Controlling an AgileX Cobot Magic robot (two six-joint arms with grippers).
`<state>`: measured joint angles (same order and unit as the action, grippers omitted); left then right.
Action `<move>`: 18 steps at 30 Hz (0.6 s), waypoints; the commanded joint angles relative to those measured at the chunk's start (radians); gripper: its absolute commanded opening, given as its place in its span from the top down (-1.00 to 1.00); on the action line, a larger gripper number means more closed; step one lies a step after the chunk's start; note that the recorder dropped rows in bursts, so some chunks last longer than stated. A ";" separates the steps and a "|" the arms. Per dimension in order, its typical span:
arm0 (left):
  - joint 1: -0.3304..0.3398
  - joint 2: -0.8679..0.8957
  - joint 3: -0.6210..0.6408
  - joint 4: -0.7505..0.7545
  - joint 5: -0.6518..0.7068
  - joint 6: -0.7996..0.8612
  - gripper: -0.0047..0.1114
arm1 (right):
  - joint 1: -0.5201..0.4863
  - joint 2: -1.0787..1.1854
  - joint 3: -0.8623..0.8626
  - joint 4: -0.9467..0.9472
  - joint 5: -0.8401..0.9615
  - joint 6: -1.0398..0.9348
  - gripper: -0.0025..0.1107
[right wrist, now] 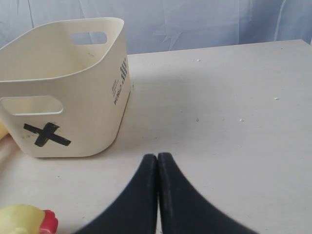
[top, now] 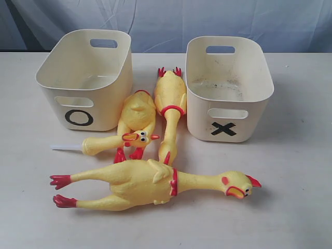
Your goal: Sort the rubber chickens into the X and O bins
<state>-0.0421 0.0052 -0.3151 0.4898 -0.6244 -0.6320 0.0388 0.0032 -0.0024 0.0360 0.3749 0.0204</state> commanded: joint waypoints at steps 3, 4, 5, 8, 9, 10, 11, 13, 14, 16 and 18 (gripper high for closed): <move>-0.008 0.194 -0.395 1.255 0.079 -1.072 0.92 | 0.003 -0.003 0.002 -0.001 -0.013 0.000 0.96; -0.008 0.226 -0.404 1.255 0.075 -1.128 0.92 | 0.003 -0.003 0.002 -0.001 -0.013 0.000 0.96; -0.008 0.275 -0.417 1.255 0.044 -1.212 0.92 | 0.003 -0.003 0.002 0.002 -0.010 0.000 0.96; -0.008 0.358 -0.424 1.255 -0.172 -1.253 0.92 | 0.003 -0.003 0.002 0.002 -0.010 0.000 0.96; -0.008 0.379 -0.424 1.255 -0.265 -1.253 0.92 | 0.003 -0.003 0.002 0.002 -0.010 0.000 0.96; -0.008 0.386 -0.424 1.252 -0.340 -1.253 0.92 | 0.003 -0.003 0.002 0.002 -0.010 0.000 0.96; -0.008 0.388 -0.424 1.254 -0.391 -1.253 0.92 | 0.003 -0.003 0.002 0.002 -0.010 0.000 0.96; -0.008 0.388 -0.424 1.252 -0.434 -1.251 0.92 | 0.003 -0.003 0.002 0.002 -0.010 0.000 0.96; -0.008 0.388 -0.424 1.233 -0.411 -1.253 0.92 | 0.003 -0.003 0.002 0.002 -0.010 0.000 0.96; -0.008 0.390 -0.424 1.237 -0.400 -1.292 0.92 | 0.003 -0.003 0.002 0.002 -0.010 0.000 0.96; -0.008 0.415 -0.398 1.255 -0.392 -1.427 0.92 | 0.003 -0.003 0.002 0.001 -0.012 0.000 0.96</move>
<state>-0.0437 0.3984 -0.7327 1.7419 -1.0345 -1.9614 0.0388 0.0032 -0.0024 0.0360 0.3749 0.0204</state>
